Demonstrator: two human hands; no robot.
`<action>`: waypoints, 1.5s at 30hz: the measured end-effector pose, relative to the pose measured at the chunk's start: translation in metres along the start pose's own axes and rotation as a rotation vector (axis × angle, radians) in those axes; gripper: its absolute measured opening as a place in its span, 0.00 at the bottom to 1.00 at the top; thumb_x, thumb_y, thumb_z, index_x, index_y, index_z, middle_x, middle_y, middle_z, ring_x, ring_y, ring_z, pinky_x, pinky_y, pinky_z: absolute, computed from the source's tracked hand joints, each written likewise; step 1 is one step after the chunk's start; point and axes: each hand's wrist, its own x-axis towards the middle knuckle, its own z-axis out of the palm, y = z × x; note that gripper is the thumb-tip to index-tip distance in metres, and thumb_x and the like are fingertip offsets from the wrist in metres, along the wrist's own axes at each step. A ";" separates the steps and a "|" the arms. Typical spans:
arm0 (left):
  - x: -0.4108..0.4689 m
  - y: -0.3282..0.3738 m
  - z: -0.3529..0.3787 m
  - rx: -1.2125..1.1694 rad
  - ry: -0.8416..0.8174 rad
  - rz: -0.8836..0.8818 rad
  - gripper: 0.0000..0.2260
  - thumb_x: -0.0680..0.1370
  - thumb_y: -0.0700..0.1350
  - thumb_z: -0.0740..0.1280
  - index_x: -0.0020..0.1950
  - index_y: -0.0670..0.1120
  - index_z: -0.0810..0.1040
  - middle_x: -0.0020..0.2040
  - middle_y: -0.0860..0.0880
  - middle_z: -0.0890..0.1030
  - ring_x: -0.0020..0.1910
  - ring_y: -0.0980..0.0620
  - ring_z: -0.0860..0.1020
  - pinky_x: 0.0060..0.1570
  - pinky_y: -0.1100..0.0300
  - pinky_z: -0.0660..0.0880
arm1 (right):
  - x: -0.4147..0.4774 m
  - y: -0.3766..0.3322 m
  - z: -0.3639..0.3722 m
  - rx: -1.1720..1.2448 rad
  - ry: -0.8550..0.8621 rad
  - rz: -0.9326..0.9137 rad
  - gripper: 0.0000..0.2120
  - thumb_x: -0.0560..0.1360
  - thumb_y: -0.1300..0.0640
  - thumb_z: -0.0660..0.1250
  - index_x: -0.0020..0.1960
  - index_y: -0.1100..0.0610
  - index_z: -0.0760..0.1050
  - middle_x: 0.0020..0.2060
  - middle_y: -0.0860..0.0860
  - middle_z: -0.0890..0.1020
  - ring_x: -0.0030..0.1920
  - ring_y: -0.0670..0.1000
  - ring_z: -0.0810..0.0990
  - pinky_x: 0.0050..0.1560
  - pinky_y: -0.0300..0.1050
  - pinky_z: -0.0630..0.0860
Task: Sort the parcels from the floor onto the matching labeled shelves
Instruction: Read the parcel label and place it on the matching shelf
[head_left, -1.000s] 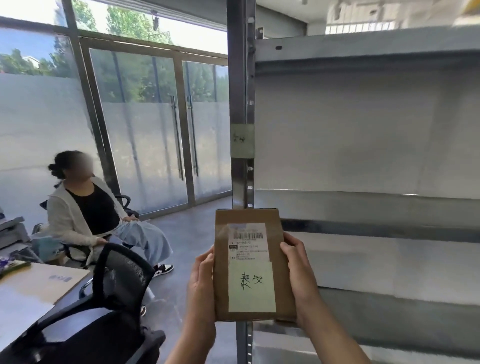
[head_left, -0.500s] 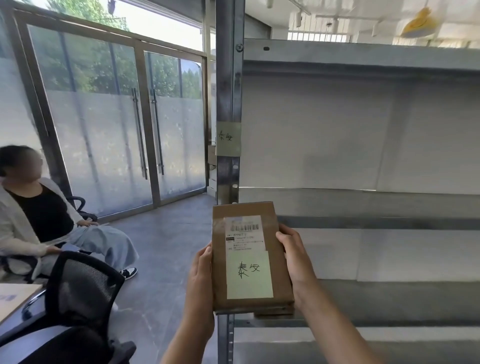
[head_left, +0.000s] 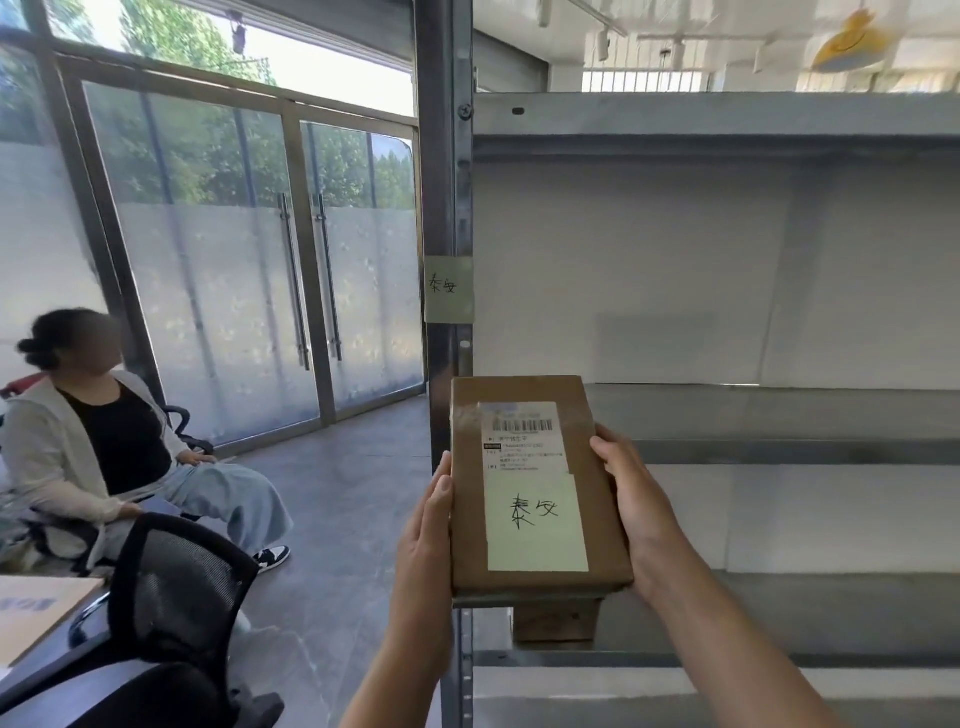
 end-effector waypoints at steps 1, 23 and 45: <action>0.001 0.004 0.006 -0.012 -0.019 0.014 0.32 0.72 0.68 0.64 0.74 0.58 0.75 0.70 0.50 0.81 0.67 0.47 0.81 0.68 0.41 0.76 | -0.001 -0.009 -0.003 0.010 -0.004 -0.017 0.11 0.81 0.48 0.61 0.62 0.44 0.75 0.47 0.55 0.85 0.45 0.56 0.84 0.43 0.51 0.81; 0.101 0.062 0.113 0.081 -0.001 -0.280 0.19 0.85 0.58 0.55 0.52 0.48 0.81 0.41 0.46 0.86 0.41 0.46 0.83 0.41 0.52 0.79 | 0.086 -0.120 -0.024 -0.018 0.151 0.085 0.10 0.78 0.51 0.66 0.50 0.57 0.78 0.43 0.56 0.81 0.44 0.57 0.81 0.37 0.46 0.77; 0.182 0.028 0.131 0.062 0.016 -0.403 0.12 0.79 0.52 0.62 0.52 0.46 0.80 0.44 0.43 0.86 0.38 0.45 0.83 0.35 0.55 0.80 | 0.195 -0.087 -0.048 0.065 0.147 0.132 0.07 0.79 0.57 0.65 0.49 0.59 0.80 0.43 0.55 0.83 0.40 0.55 0.81 0.40 0.47 0.77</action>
